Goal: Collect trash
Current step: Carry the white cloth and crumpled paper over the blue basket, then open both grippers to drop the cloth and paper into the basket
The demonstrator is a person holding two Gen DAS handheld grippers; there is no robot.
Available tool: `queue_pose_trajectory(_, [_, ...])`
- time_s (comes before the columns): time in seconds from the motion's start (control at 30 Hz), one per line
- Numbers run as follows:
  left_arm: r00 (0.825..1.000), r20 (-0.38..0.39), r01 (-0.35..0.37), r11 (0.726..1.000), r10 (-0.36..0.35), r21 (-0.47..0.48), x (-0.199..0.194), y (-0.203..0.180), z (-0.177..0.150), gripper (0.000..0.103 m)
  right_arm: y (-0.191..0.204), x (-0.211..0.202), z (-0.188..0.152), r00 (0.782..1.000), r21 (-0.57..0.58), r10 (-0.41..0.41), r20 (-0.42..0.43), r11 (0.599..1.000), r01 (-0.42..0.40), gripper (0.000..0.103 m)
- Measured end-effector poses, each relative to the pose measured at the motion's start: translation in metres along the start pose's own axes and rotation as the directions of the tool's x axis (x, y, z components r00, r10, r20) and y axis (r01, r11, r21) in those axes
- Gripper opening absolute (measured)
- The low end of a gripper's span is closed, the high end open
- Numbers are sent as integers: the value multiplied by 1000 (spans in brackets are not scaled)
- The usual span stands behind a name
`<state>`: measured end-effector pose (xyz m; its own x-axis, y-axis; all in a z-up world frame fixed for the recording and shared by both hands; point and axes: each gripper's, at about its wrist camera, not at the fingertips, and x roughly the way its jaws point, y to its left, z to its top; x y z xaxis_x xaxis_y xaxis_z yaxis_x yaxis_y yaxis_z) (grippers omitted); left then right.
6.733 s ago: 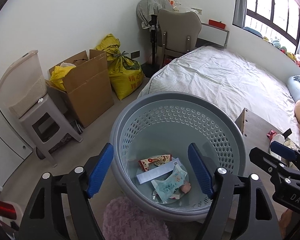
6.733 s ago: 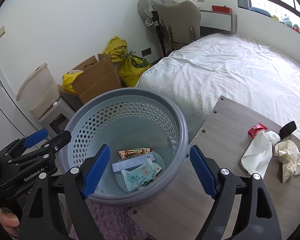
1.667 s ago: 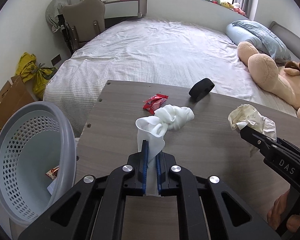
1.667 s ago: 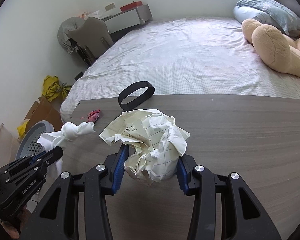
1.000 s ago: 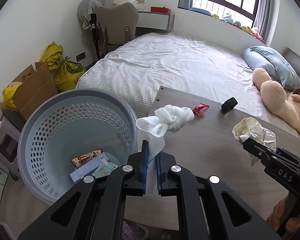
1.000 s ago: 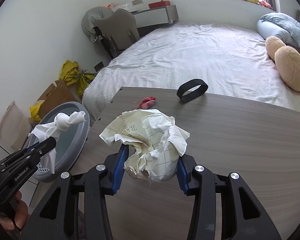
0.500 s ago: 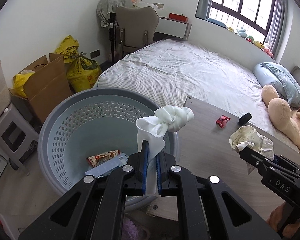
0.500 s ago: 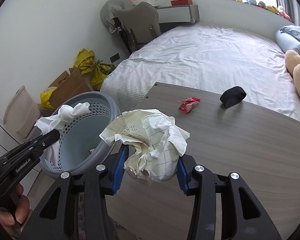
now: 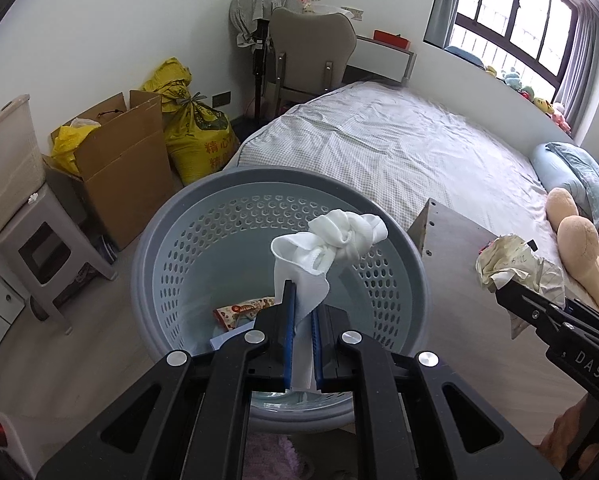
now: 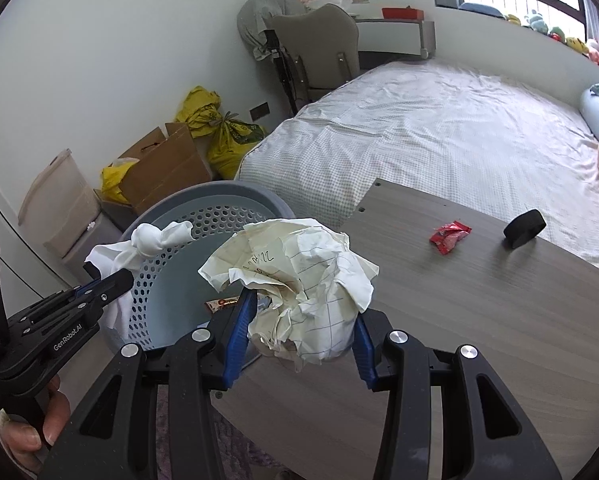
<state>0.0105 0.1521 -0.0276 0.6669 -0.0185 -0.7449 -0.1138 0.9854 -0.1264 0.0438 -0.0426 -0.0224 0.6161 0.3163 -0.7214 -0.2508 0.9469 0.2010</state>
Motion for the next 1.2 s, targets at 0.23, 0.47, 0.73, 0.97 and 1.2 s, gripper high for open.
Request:
queue_pose_trajectory(0.23, [1000, -3, -25, 1000, 25, -16, 3, 17, 3, 8, 24, 14, 8, 999, -31, 33, -7, 999, -33, 44])
queue_pose_trajectory(0.47, [998, -24, -52, 998, 51, -26, 14, 30, 7, 8, 44, 32, 17, 998, -70, 60, -25, 996, -62, 44])
queue_pose_trajectory(0.73, [997, -51, -56, 998, 54, -28, 28, 35, 9, 8, 53, 52, 21, 996, -96, 73, -55, 992, -78, 44])
queue_pose_trajectory(0.97, [997, -61, -59, 998, 57, -28, 37, 37, 14, 12, 54, 66, 26, 993, -95, 85, -86, 991, -94, 47])
queue_pose_trajectory(1.2, [996, -39, -81, 996, 80, -30, 32, 37, 16, 42, 55, 66, 28, 994, -103, 87, -72, 990, -94, 65])
